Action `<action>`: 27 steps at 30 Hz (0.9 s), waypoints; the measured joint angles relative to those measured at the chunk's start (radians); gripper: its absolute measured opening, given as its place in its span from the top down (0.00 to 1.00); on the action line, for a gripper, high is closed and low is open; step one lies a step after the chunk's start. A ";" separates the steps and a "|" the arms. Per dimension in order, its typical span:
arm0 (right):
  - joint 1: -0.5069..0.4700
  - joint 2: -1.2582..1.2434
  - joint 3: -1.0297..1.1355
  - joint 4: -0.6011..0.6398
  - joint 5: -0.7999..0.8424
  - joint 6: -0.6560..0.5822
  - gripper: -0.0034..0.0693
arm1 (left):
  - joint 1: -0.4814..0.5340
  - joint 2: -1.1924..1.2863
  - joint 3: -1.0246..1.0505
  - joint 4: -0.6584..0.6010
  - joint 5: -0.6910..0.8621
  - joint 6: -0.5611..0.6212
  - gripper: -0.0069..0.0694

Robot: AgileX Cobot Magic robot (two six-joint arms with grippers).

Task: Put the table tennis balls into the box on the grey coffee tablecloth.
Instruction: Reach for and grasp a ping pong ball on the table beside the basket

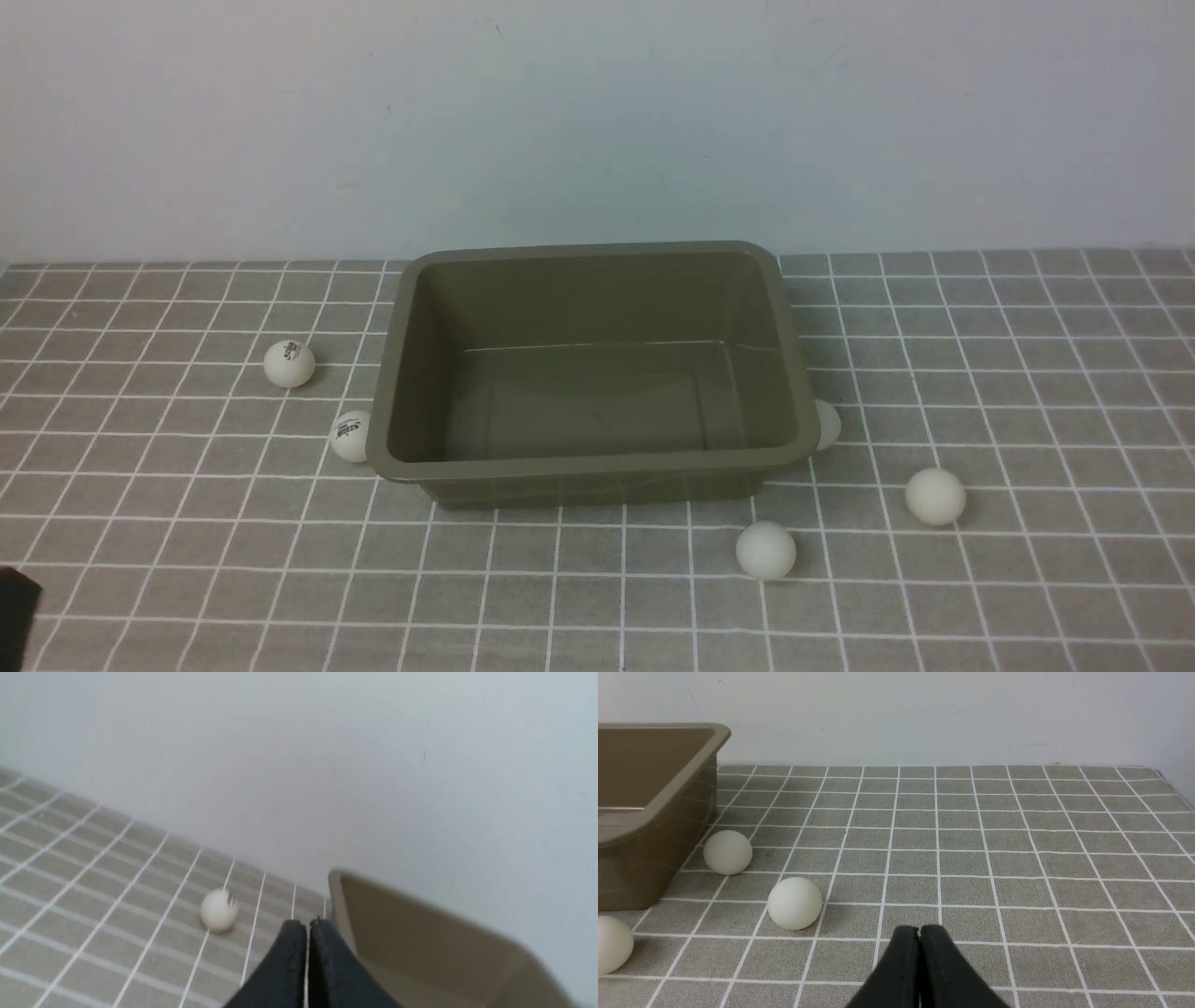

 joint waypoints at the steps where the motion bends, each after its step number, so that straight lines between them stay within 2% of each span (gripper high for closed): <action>1: 0.000 0.000 0.000 -0.001 0.000 0.000 0.97 | 0.000 0.000 0.000 -0.017 -0.070 -0.002 0.92; 5: 0.000 0.000 0.005 0.070 -0.061 0.051 0.97 | 0.000 0.000 0.000 -0.037 -0.299 -0.002 0.92; 6: 0.000 0.000 0.005 0.125 -0.100 0.085 0.97 | 0.000 0.000 0.000 -0.037 -0.393 -0.002 0.92; 9: 0.000 0.000 0.006 0.324 -0.248 0.201 0.97 | 0.000 0.000 -0.001 -0.039 -0.523 -0.010 0.92; 13: -0.001 0.000 0.006 0.488 -0.371 0.249 0.97 | 0.000 0.006 -0.085 -0.047 -0.504 -0.018 0.92; 16: -0.001 0.000 0.006 0.540 -0.418 0.264 0.97 | 0.000 0.070 -0.232 -0.036 -0.353 -0.016 0.92; 18: -0.001 0.000 0.002 0.553 -0.435 0.268 0.97 | 0.000 0.162 -0.362 0.005 -0.164 -0.001 0.92; 20: 0.008 0.004 -0.059 0.537 -0.322 0.256 0.97 | 0.000 0.299 -0.499 0.057 0.068 0.021 0.92; 24: 0.022 0.159 -0.286 0.416 0.006 0.180 0.97 | 0.000 0.604 -0.734 0.124 0.553 0.058 0.92; 27: 0.022 0.394 -0.487 0.320 0.269 0.104 0.97 | 0.000 0.802 -0.842 0.154 0.785 0.085 0.92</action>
